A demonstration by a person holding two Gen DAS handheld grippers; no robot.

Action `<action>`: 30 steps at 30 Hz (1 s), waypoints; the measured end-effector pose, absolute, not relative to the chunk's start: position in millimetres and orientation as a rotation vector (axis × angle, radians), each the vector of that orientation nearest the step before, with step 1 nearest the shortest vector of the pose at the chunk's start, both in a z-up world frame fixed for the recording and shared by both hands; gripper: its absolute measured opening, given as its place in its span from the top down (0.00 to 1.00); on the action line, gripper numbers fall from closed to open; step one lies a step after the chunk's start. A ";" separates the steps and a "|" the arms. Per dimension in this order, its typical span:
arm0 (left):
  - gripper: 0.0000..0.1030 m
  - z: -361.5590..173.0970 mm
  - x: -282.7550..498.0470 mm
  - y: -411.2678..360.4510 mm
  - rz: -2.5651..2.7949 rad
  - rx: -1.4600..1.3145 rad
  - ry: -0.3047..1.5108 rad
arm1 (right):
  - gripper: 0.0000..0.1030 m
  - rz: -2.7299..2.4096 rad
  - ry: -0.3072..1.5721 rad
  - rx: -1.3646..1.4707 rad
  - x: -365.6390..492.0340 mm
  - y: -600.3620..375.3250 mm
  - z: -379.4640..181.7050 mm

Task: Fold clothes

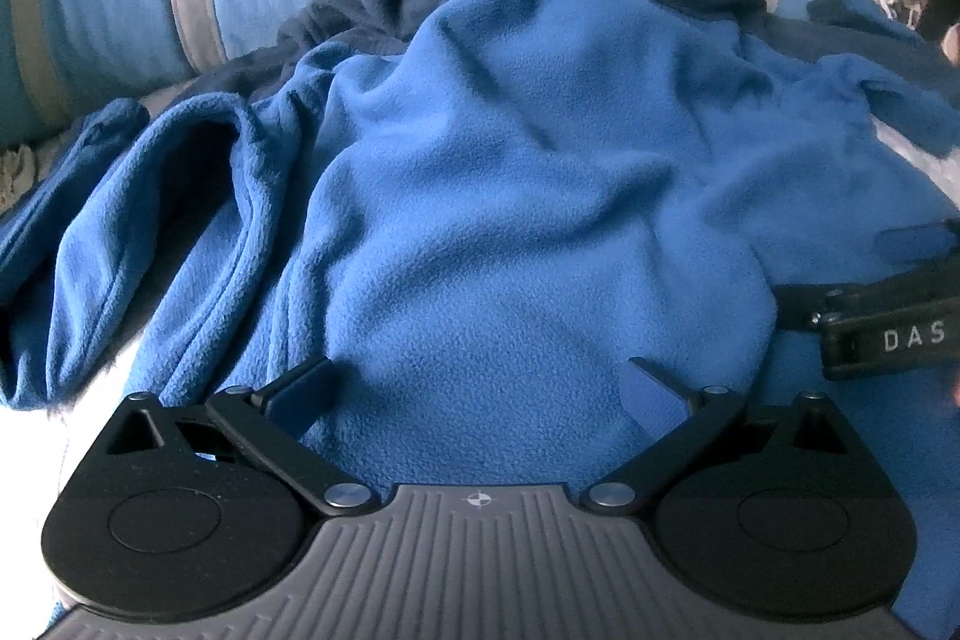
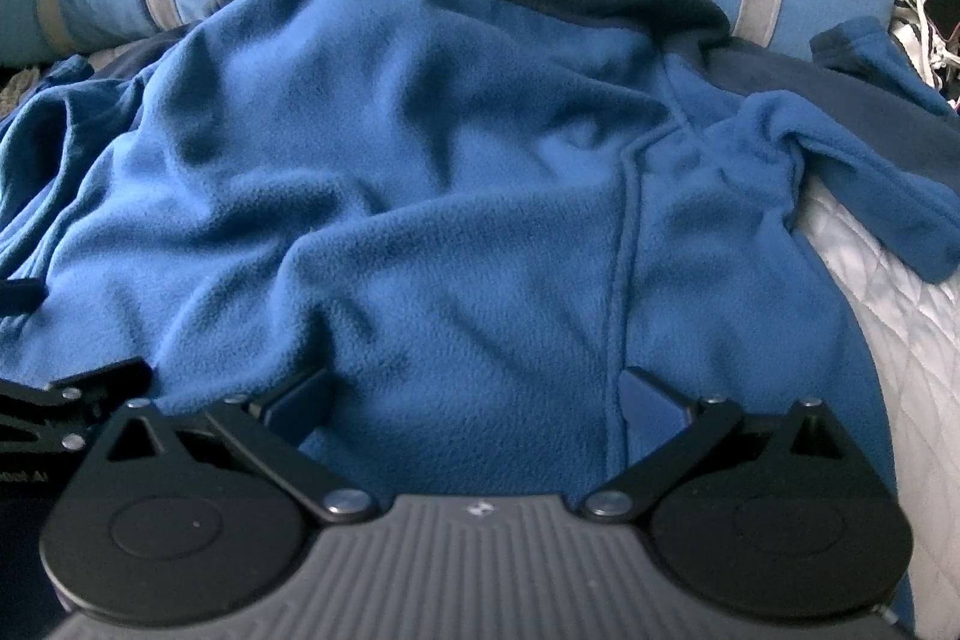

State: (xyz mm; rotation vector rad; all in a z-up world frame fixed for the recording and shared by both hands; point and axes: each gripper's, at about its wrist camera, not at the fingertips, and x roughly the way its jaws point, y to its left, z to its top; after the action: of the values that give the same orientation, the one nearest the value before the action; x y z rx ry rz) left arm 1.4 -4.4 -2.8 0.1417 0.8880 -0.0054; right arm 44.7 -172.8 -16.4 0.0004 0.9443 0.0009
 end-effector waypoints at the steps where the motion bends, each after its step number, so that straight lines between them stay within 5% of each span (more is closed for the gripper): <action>1: 0.00 -3.3 0.5 -5.4 -0.006 0.150 0.881 | 0.01 0.003 0.943 0.001 45.0 -173.1 -16.7; 19: 0.01 11.6 -15.4 5.8 -0.123 0.174 0.723 | 0.00 0.008 0.923 -0.005 44.2 -173.7 -20.1; 30: 0.01 90.6 -13.4 46.3 -0.050 0.098 0.674 | 0.01 0.008 0.910 -0.016 37.9 -173.1 -20.0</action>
State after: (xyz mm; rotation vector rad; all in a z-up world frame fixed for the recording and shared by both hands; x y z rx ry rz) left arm -13.4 46.3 90.6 0.0984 0.6742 -0.0501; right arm 37.9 -173.1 -20.0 -0.0157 0.9103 0.0081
